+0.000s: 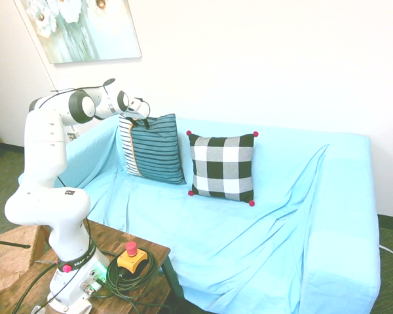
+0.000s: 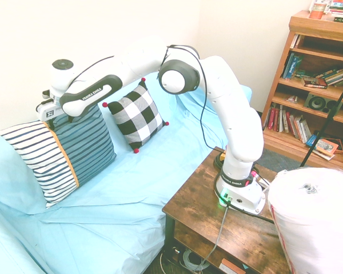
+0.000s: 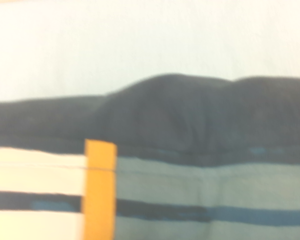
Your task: Lift the pillow
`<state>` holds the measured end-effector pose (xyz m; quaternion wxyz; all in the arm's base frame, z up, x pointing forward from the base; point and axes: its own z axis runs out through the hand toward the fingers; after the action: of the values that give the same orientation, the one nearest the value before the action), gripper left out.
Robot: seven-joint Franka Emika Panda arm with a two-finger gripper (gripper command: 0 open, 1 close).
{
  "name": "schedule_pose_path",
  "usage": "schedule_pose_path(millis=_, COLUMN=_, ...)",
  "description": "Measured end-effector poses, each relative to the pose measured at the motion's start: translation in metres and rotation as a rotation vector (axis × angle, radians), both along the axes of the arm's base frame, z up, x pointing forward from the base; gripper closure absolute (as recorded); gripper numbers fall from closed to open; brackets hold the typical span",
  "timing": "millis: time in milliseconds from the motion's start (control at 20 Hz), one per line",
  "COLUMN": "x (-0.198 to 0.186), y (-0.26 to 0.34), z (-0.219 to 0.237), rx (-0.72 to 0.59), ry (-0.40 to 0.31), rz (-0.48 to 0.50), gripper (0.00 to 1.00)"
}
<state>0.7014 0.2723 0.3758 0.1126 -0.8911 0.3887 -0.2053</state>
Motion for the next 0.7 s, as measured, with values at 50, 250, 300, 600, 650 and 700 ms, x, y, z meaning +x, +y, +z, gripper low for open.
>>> schedule_pose_path(millis=50, x=0.004, y=0.001, z=0.000, rx=-0.002, ry=-0.002, rz=-0.001, gripper=0.00)
schedule_pose_path(millis=250, x=0.013, y=0.004, z=-0.005, rx=-0.009, ry=-0.010, rz=-0.009, gripper=0.00)
schedule_pose_path(millis=300, x=0.013, y=0.006, z=-0.006, rx=-0.011, ry=-0.011, rz=-0.011, gripper=0.00)
schedule_pose_path(millis=600, x=0.015, y=0.007, z=-0.012, rx=-0.011, ry=-0.030, rz=-0.037, gripper=0.00)
schedule_pose_path(millis=650, x=0.015, y=0.008, z=-0.012, rx=-0.006, ry=-0.037, rz=-0.043, gripper=0.00)
schedule_pose_path(millis=700, x=0.014, y=0.009, z=-0.012, rx=0.002, ry=-0.044, rz=-0.050, gripper=0.00)
